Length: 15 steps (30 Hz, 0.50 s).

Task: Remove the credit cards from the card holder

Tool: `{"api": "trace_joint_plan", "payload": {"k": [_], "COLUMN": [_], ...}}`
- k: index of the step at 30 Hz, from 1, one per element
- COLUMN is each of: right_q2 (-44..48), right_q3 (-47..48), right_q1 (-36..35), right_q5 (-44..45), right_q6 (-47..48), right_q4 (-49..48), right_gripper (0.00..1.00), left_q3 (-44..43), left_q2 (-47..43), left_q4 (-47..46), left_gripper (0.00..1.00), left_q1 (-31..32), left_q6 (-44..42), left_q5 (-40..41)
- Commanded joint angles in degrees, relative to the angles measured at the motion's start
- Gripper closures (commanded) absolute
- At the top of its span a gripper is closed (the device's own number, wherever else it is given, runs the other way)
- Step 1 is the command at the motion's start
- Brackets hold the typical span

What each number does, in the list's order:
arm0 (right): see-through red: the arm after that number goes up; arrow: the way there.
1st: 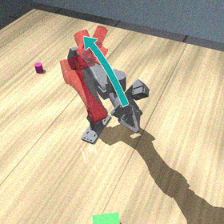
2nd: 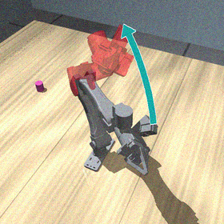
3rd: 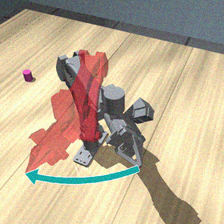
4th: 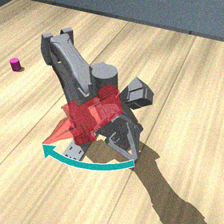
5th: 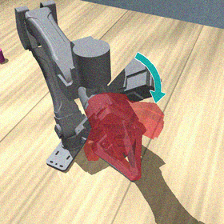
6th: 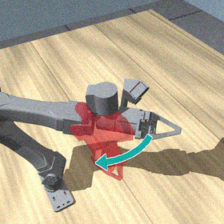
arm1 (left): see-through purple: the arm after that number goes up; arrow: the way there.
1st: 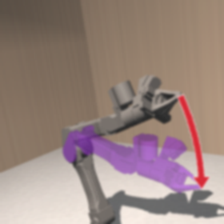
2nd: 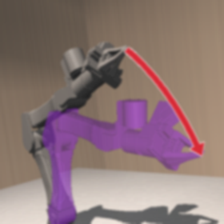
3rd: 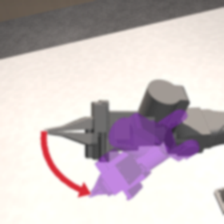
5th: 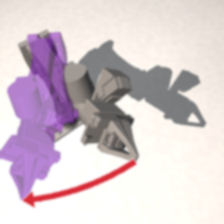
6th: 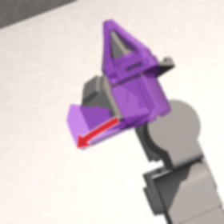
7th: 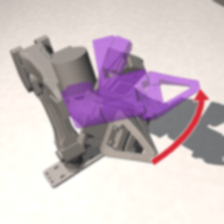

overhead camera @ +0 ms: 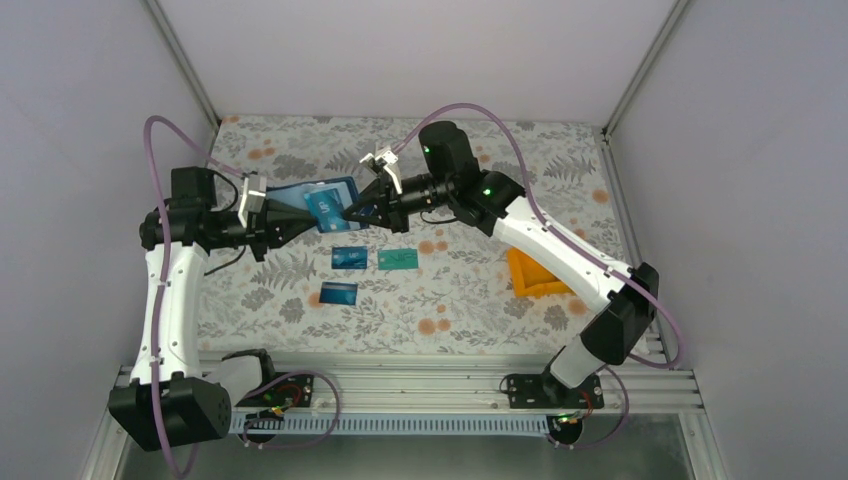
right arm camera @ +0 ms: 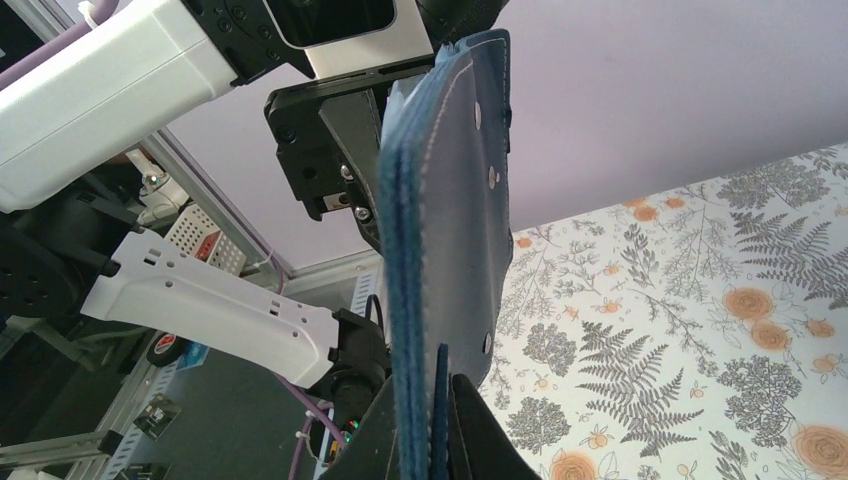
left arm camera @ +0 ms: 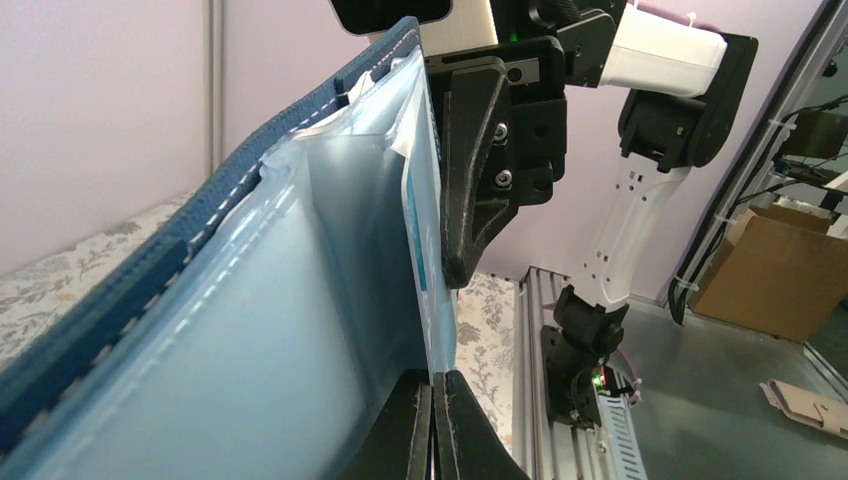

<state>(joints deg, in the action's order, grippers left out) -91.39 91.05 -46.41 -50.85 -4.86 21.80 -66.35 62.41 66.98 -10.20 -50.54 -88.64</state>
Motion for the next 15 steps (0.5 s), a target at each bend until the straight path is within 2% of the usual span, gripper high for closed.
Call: {"api": "trace_joint_plan", "payload": {"k": [1, 7, 15], "right_q2": [0.4, 3.2, 3.7], "right_q3": [2.3, 0.6, 0.0], "right_q1": [-0.1, 0.5, 1.1], "right_q5": [-0.4, 2.0, 0.4], "right_q6": [0.5, 2.4, 1.8], "right_q4": [-1.3, 0.1, 0.0], "right_gripper": [0.96, 0.96, 0.96], "left_q3": [-0.7, -0.5, -0.2], "left_q2": [-0.2, -0.2, -0.9], "left_q4": [-0.5, -5.3, -2.5], "left_gripper": [0.98, 0.98, 0.98], "left_q1": [-0.3, -2.0, -2.6], "left_q6": [-2.2, 4.4, 0.8], "left_q5": [-9.5, -9.4, -9.4]}}
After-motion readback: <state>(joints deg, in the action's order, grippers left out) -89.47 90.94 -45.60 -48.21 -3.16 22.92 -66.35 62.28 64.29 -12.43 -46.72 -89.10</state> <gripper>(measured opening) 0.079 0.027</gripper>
